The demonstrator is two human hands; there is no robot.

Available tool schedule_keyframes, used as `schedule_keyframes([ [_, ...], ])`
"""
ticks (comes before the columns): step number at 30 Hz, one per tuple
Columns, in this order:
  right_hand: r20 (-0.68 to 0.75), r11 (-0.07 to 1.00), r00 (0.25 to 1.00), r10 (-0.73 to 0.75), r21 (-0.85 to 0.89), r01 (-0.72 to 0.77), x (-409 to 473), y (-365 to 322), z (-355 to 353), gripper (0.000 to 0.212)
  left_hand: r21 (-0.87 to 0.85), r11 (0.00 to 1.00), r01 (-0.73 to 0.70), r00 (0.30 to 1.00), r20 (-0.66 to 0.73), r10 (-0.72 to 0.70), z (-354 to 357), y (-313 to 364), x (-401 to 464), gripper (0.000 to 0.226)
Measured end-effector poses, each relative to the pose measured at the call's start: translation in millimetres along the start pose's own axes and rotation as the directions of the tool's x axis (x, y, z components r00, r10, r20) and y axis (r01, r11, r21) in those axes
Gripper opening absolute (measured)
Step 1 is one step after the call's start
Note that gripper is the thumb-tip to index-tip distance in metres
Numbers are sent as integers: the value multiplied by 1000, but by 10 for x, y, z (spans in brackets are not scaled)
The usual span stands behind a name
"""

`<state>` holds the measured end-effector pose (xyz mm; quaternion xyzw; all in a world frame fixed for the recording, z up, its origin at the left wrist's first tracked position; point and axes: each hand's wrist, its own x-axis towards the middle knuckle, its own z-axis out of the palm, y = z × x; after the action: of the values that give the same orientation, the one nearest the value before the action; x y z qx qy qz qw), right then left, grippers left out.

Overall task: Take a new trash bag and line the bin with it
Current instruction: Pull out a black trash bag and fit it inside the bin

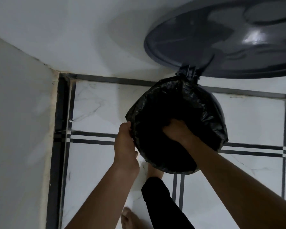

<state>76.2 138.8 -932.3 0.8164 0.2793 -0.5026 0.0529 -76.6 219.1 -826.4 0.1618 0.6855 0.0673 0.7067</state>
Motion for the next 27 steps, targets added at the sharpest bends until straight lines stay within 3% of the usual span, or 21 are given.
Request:
schedule_keyframes([
  [2, -248, 991, 965, -87, 74, 109, -386, 31, -147, 37, 149, 988, -38, 994, -100, 53, 31, 67, -12, 37],
  [3, -399, 978, 911, -103, 128, 167, -565, 74, -208, 39, 260, 964, -64, 979, -169, 110, 40, 80, 7, 48],
  [4, -538, 969, 832, -134, 107, 225, -704, 146, -268, 42, 362, 925, -114, 957, -212, 201, 63, 95, -23, 55],
  [6, -705, 967, 674, -221, -66, 247, -905, 267, -396, 45, 506, 796, -333, 881, -134, 453, 122, 99, -100, 46],
  [8, -749, 954, 598, -286, -167, 248, -953, 358, -527, 48, 616, 513, -598, 711, 112, 695, 227, 142, -165, 36],
  [10, -736, 941, 590, -331, -210, 266, -948, 452, -639, 49, 649, 198, -734, 532, 370, 762, 367, 248, -107, 32],
  [14, -700, 943, 633, -331, -219, 251, -879, 657, -760, 50, 617, -345, -707, 323, 717, 618, 700, 580, 200, 35],
  [16, -688, 957, 674, -268, -108, 270, -831, 716, -813, 47, 545, -455, -705, 289, 805, 518, 801, 747, 365, 33],
  [20, -603, 923, 791, -104, 239, 303, -764, 690, -1019, 40, 507, -331, -796, 332, 822, 462, 896, 958, 526, 27],
  [24, -439, 736, 895, 78, 630, 245, -663, 658, -1234, 24, 657, -40, -753, 556, 668, 494, 974, 1004, 570, 25],
  [27, -346, 608, 930, 123, 767, 204, -562, 760, -1293, 20, 666, 250, -703, 694, 566, 445, 962, 1017, 558, 22],
])
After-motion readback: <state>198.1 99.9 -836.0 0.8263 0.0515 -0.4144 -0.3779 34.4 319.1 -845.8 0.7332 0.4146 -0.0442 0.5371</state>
